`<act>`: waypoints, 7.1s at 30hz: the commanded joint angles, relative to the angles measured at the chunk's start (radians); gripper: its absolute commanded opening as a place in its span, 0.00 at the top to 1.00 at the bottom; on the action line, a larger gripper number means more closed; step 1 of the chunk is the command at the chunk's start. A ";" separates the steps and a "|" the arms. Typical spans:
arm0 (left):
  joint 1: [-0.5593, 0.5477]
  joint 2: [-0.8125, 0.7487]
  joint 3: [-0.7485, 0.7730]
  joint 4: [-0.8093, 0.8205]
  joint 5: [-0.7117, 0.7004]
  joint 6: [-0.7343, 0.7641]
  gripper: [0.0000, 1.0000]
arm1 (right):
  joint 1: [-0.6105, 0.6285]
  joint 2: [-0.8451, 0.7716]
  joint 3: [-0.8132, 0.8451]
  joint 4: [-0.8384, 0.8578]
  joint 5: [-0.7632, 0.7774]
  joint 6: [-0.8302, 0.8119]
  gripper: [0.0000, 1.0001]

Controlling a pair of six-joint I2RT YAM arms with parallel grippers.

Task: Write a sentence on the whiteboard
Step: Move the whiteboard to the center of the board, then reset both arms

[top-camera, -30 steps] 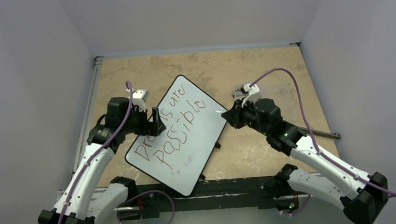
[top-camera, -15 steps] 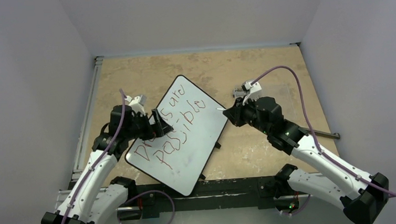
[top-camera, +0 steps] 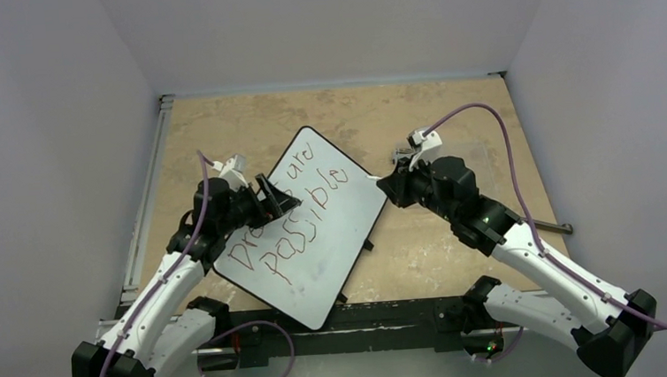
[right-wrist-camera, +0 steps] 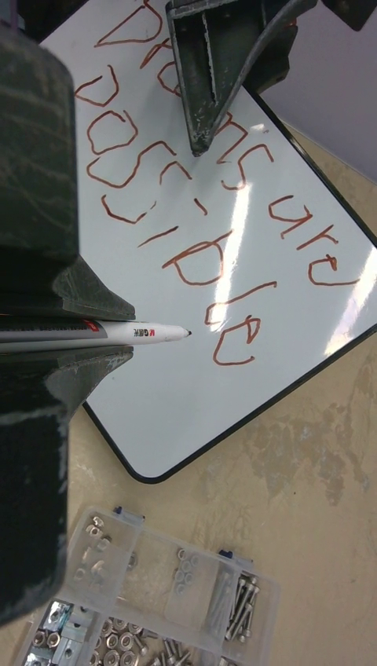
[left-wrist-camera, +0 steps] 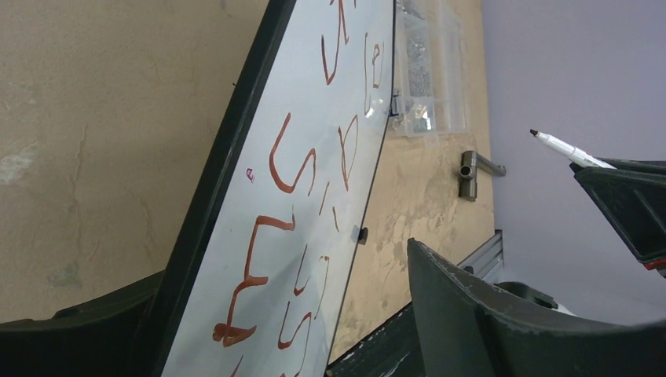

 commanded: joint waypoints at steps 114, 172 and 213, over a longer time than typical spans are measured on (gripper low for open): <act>-0.083 0.081 0.686 -0.606 -0.331 0.444 0.11 | -0.001 -0.048 0.106 -0.052 -0.044 0.031 1.00; -0.135 0.093 0.740 -0.820 -0.253 0.695 0.02 | 0.001 -0.172 0.124 -0.278 0.281 0.170 1.00; -0.051 0.116 0.626 -0.687 -0.027 0.615 0.06 | 0.001 -0.169 -0.086 -0.456 0.556 0.531 1.00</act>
